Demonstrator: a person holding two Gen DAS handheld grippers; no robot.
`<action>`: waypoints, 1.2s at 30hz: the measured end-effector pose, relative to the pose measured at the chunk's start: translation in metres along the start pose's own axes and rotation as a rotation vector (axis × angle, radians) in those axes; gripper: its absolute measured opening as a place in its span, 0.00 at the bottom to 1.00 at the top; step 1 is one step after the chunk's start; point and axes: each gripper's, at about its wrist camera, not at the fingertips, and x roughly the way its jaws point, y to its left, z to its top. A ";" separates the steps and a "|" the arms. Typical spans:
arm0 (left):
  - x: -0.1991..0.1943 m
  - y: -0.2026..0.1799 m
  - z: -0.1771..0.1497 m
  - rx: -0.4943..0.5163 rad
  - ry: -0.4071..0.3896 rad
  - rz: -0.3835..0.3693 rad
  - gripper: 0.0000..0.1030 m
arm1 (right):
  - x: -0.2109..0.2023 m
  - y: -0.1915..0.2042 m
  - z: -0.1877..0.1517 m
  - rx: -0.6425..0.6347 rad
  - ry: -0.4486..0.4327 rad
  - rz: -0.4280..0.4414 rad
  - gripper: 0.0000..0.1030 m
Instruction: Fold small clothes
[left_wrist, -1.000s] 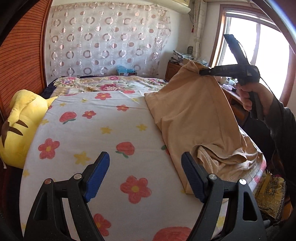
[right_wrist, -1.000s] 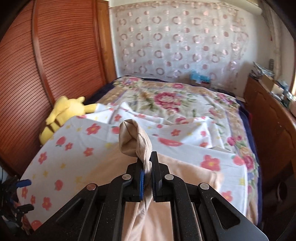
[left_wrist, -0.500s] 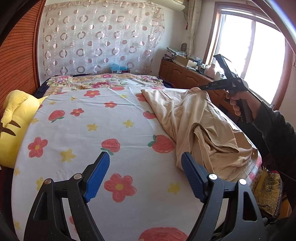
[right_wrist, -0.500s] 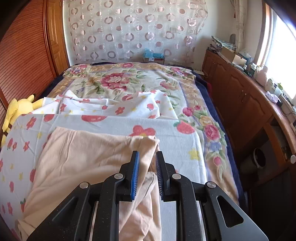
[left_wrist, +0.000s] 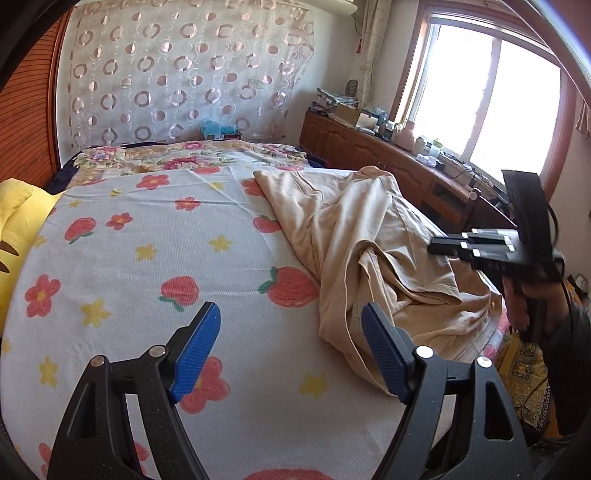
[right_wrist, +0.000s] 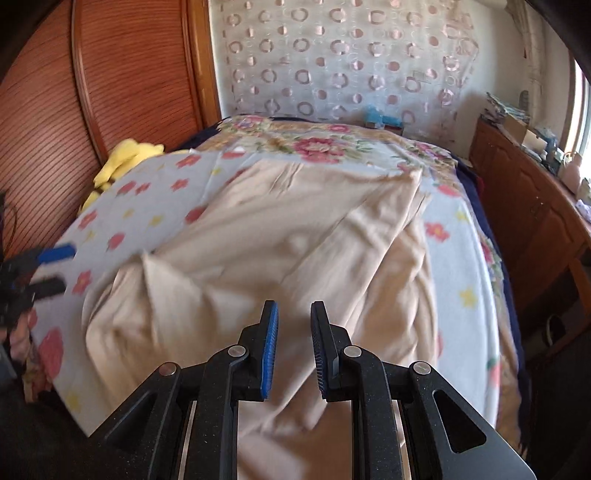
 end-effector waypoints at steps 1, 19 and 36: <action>0.002 -0.001 0.000 0.000 0.006 -0.007 0.72 | -0.002 0.003 -0.010 -0.002 0.005 0.002 0.18; 0.025 -0.025 -0.009 0.029 0.075 -0.067 0.46 | -0.027 0.036 -0.059 -0.025 -0.010 0.006 0.39; -0.031 -0.083 0.005 0.168 0.008 -0.232 0.03 | -0.100 -0.005 -0.055 0.077 -0.213 -0.049 0.03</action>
